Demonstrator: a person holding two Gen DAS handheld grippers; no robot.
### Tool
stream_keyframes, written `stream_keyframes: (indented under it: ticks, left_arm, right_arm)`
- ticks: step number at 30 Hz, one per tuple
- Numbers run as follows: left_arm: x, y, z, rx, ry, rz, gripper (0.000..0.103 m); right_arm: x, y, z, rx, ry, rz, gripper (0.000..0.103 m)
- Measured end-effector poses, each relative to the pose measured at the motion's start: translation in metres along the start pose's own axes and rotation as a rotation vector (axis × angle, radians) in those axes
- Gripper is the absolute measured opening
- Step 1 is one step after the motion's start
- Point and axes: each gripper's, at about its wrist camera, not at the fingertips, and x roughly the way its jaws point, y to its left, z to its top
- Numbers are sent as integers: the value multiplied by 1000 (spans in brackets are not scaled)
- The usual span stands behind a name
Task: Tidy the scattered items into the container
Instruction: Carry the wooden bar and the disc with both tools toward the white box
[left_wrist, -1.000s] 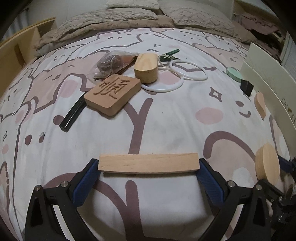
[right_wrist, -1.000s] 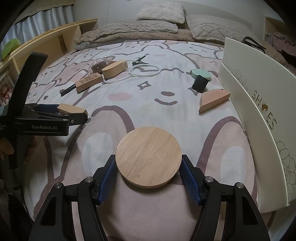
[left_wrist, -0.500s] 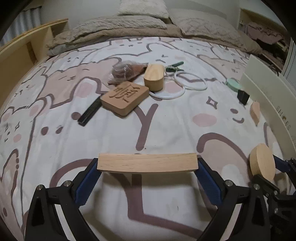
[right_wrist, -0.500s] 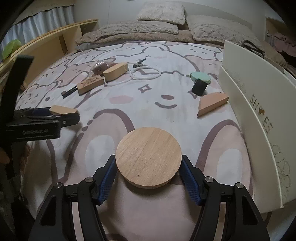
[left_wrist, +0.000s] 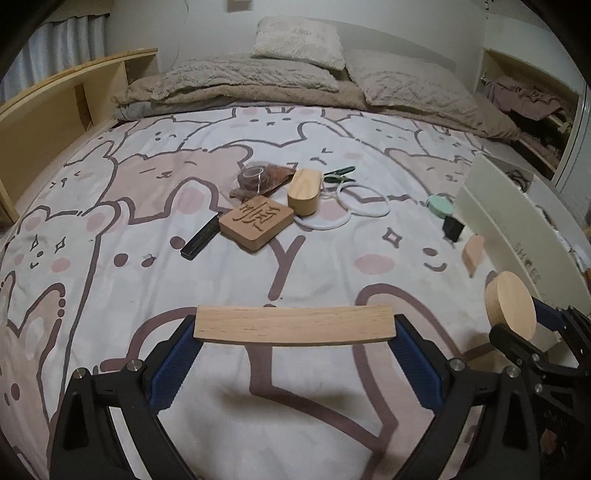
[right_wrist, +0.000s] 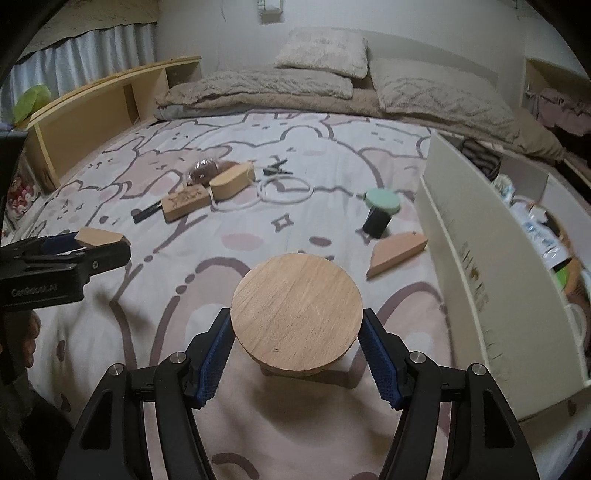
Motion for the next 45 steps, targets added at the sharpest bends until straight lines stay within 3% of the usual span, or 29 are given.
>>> stream_keyframes:
  ticks: [25, 45]
  left_arm:
    - [-73, -29, 8, 16, -128, -29, 100]
    - [-121, -72, 68, 52, -292, -94, 100]
  right_arm:
    - [-61, -22, 23, 30, -94, 20, 68]
    - [-131, -77, 74, 25, -255, -11, 68]
